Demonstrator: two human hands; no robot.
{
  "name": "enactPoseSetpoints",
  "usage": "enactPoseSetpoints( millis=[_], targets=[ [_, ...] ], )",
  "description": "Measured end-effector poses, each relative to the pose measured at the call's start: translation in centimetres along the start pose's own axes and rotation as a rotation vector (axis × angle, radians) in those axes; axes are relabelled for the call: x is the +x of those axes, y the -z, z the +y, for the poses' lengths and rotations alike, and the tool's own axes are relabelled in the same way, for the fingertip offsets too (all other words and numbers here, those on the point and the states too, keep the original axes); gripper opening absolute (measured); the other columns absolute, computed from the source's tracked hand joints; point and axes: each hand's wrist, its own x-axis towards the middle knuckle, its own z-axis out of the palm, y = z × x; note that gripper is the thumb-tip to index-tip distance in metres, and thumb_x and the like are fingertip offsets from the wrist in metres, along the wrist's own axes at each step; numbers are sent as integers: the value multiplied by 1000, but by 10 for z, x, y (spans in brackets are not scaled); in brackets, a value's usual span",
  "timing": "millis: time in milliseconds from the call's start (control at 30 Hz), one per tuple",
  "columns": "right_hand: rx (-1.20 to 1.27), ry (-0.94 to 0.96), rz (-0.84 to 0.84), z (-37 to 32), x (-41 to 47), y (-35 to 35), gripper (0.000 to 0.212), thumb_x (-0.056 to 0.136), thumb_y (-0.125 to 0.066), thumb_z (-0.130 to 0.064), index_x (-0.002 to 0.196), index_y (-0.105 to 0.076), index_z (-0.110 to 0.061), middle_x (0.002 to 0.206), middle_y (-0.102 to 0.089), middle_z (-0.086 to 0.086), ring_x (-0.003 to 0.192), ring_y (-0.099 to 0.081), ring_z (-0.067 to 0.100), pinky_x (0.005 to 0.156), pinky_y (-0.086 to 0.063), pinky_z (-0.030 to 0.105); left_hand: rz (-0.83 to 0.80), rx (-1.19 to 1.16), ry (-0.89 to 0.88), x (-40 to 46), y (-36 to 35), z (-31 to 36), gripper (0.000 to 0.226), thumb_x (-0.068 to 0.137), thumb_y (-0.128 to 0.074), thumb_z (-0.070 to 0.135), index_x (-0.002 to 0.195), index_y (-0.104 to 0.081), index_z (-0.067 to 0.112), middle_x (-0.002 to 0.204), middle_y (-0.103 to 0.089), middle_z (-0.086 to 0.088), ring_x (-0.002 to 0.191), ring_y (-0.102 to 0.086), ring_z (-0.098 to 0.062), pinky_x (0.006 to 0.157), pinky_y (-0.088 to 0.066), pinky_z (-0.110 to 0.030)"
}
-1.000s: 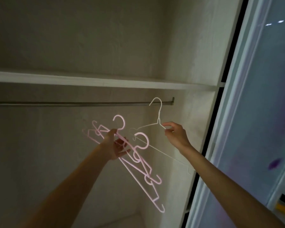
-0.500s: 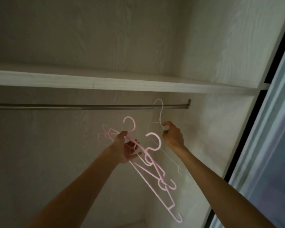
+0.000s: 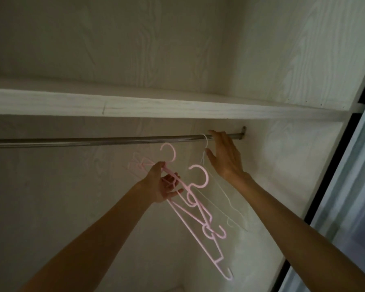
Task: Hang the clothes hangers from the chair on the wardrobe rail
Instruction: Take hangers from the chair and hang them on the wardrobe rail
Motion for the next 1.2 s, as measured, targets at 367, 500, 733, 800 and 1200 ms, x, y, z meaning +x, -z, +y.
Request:
enactPoseSetpoints(
  millis=[367,500,733,800,1200],
  targets=[
    [-389,184,72,33,28,-14,53,63,-79,-10,114,-63,-7,102,-65,9,90,-62,28,73,-51,33,-26,25,21,13,-5,-4,43,92,-45,38,72,-55,0,58,-55,-10,63,-50,-19,81,-48,-43],
    [-449,85,25,60,31,-4,50,72,-75,-8,119,-59,-10,109,-59,9,101,-56,31,90,-46,39,-20,26,17,19,-7,-3,43,92,-46,38,73,-55,1,52,-57,-10,64,-51,-19,79,-48,-45],
    [-474,-6,-162,73,37,3,55,86,-59,-12,137,-39,-9,137,-41,9,133,-34,31,103,-36,40,-27,37,46,16,-14,-3,41,92,-47,39,78,-55,1,73,-55,-10,68,-53,-19,83,-49,-47],
    [-401,-30,-184,67,34,6,60,87,-58,-10,141,-34,-9,142,-37,10,138,-28,33,107,-34,42,-45,42,37,11,-15,-4,39,93,-46,37,78,-53,2,76,-56,-12,72,-55,-21,94,-46,-48],
    [901,-432,-854,-43,-116,17,29,98,-44,-32,89,-68,-19,79,-68,-1,65,-66,9,64,-55,19,-103,48,50,0,9,-34,32,97,-37,43,103,-48,14,73,-67,-16,55,-66,-21,50,-55,-23]
  ],
)
